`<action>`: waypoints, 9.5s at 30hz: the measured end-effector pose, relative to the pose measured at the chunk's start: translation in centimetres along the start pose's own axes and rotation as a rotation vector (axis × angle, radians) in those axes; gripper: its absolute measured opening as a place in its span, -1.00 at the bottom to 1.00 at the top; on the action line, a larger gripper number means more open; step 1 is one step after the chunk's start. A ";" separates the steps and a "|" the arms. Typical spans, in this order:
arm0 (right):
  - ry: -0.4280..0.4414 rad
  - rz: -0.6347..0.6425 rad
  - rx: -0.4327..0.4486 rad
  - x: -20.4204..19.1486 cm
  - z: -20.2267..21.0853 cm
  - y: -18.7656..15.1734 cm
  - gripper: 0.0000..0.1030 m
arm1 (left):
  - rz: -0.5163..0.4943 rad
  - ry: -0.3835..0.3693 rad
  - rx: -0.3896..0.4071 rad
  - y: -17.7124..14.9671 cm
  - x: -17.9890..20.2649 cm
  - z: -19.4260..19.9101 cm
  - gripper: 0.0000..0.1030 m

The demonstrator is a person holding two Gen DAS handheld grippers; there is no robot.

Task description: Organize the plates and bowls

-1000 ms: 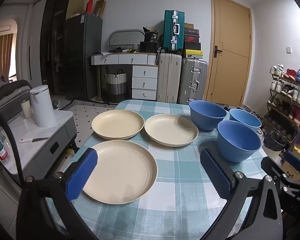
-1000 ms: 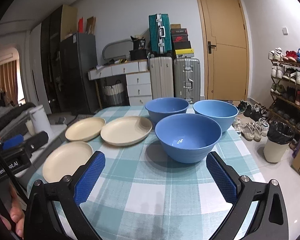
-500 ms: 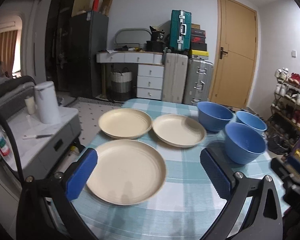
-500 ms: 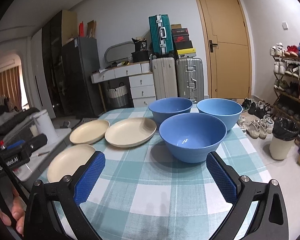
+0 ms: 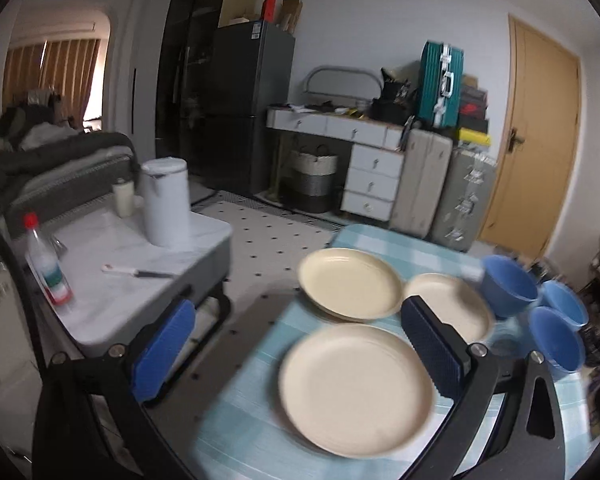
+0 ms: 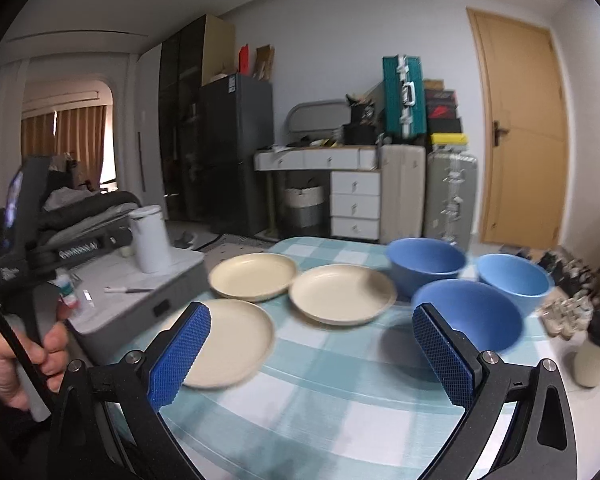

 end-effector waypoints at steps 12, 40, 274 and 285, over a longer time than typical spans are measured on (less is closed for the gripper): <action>0.039 0.075 -0.187 -4.6 -13.3 8.3 0.99 | -0.115 -0.033 -0.346 1.8 0.9 -12.3 1.00; 0.061 0.122 -0.797 -4.0 -48.1 4.0 0.43 | -0.004 -0.131 -0.754 -0.1 1.7 -31.6 0.97; -0.012 0.314 -0.697 -6.3 -25.9 -7.1 -0.12 | -0.125 -0.040 -0.899 -10.4 -0.2 -17.4 -0.54; 0.057 0.141 -0.804 -6.2 -26.3 -8.8 0.07 | -0.103 -0.067 -0.904 -10.9 0.6 -17.3 -0.27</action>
Point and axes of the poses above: each gripper's, at about its wrist camera, not at the fingertips, and z roughly against the way its jaws point, x to its right, y to its top, the point moved 6 cm from there along -z, roughly the way its jaws point, and after that the axes turned 1 degree about -y, right-handed, at the moved point
